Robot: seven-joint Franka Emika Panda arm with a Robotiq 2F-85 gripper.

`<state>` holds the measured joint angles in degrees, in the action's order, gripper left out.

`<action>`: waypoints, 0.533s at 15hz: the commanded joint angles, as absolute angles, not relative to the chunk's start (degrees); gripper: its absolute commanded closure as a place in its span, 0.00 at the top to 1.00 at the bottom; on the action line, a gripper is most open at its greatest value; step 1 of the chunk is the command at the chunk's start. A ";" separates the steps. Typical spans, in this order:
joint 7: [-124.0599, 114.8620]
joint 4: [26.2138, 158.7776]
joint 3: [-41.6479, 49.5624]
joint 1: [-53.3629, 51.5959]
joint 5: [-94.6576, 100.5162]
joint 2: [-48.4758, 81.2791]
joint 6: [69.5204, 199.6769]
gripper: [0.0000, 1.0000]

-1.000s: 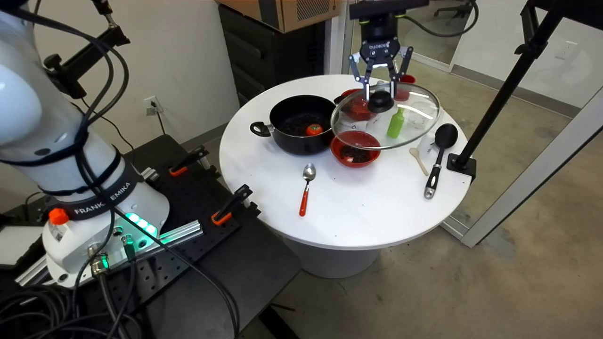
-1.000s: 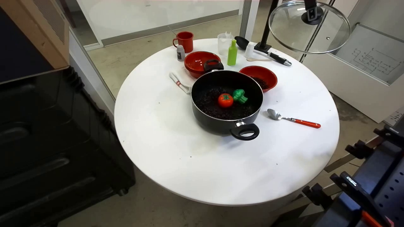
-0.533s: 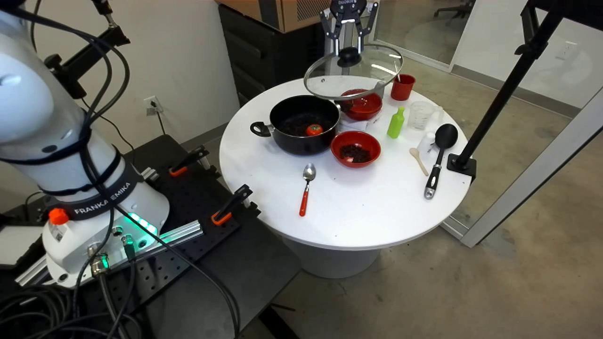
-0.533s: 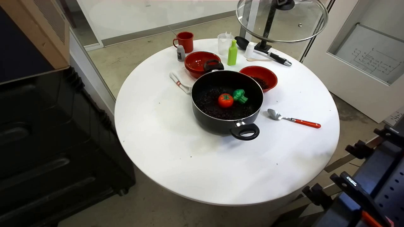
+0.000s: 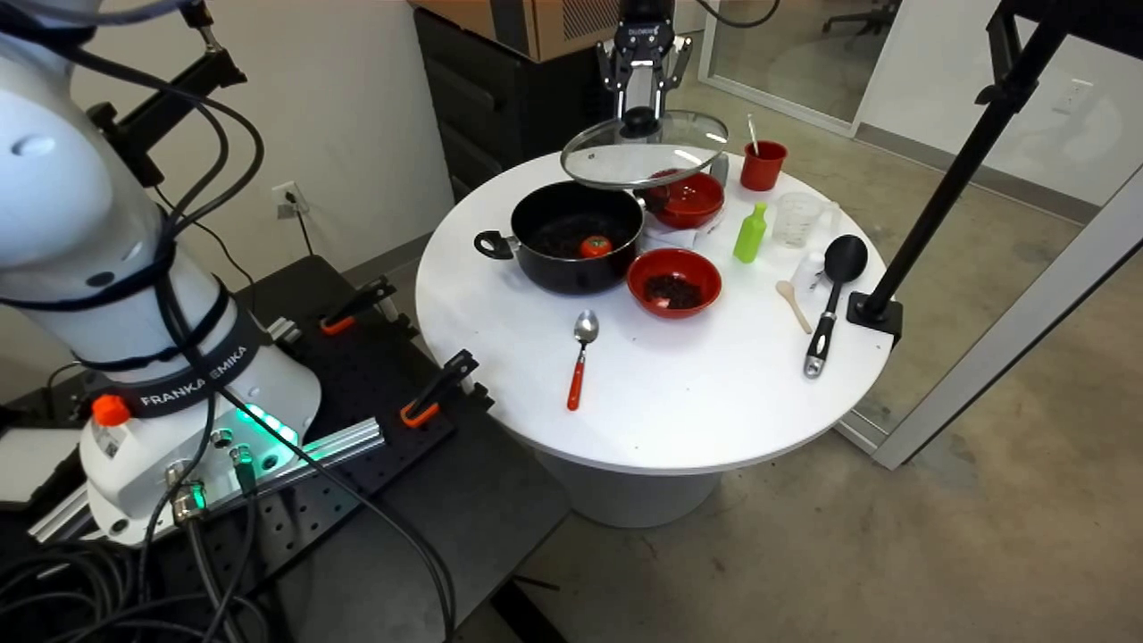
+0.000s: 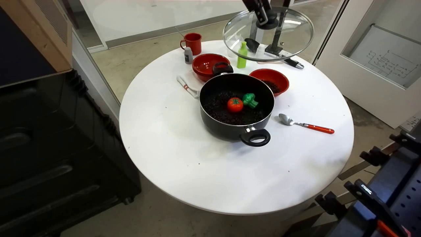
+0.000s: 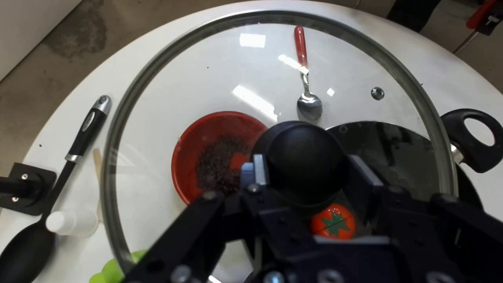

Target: Move the objects from the orange bowl to the black pot, then cover the black pot with the glass lid

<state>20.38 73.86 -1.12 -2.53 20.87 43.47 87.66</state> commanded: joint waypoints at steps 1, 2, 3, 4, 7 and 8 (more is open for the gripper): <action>21.60 63.25 -1.45 -3.44 19.87 52.12 82.93 0.25; 21.85 63.39 -1.61 -3.52 20.13 53.04 84.17 0.25; 22.19 64.20 -1.78 -3.59 20.45 53.41 85.57 0.25; 22.28 65.90 -1.97 -3.62 20.75 53.25 87.51 0.25; 23.07 71.54 -2.24 -3.79 22.04 52.03 94.16 0.25; 23.17 73.51 -2.28 -3.83 22.27 51.53 96.69 0.25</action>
